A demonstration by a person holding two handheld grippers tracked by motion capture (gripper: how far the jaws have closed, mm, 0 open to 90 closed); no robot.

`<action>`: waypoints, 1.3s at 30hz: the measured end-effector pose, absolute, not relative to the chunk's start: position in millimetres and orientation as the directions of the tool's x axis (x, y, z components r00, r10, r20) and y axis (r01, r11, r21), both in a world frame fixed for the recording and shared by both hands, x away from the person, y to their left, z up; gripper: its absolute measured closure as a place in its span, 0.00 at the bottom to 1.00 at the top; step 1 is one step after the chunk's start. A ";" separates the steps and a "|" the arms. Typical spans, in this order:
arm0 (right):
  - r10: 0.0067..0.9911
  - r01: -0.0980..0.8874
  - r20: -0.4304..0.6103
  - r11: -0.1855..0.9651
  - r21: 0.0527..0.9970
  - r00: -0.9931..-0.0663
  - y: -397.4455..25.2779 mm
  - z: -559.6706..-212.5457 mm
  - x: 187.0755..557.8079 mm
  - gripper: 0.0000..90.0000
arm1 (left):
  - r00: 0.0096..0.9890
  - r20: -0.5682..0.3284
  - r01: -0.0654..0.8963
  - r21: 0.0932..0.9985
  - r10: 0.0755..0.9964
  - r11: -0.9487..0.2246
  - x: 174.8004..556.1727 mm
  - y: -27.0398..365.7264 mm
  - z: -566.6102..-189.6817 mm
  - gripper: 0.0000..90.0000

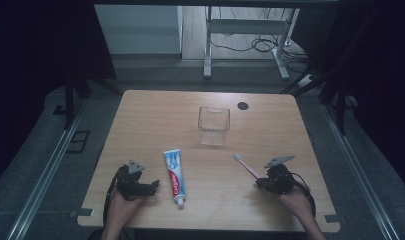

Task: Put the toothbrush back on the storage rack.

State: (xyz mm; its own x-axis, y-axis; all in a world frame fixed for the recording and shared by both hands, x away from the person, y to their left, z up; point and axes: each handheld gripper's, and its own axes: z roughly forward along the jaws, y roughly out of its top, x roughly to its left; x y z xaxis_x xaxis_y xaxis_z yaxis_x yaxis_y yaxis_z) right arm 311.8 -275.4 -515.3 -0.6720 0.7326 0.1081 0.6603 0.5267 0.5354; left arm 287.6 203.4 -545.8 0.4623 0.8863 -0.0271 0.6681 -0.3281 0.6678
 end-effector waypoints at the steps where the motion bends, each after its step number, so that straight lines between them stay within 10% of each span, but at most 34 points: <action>1: 0.732 0.661 0.111 0.526 0.535 -0.672 -274.8 -514.6 311.6 0.90 | 0.463 -0.027 0.668 0.668 0.886 -0.329 287.7 203.4 -545.8 0.03; 39: 0.702 0.693 0.043 0.689 0.214 -0.711 -239.1 -490.2 370.4 0.78 | 0.460 -0.030 0.669 0.669 0.887 -0.324 287.6 203.2 -545.9 0.03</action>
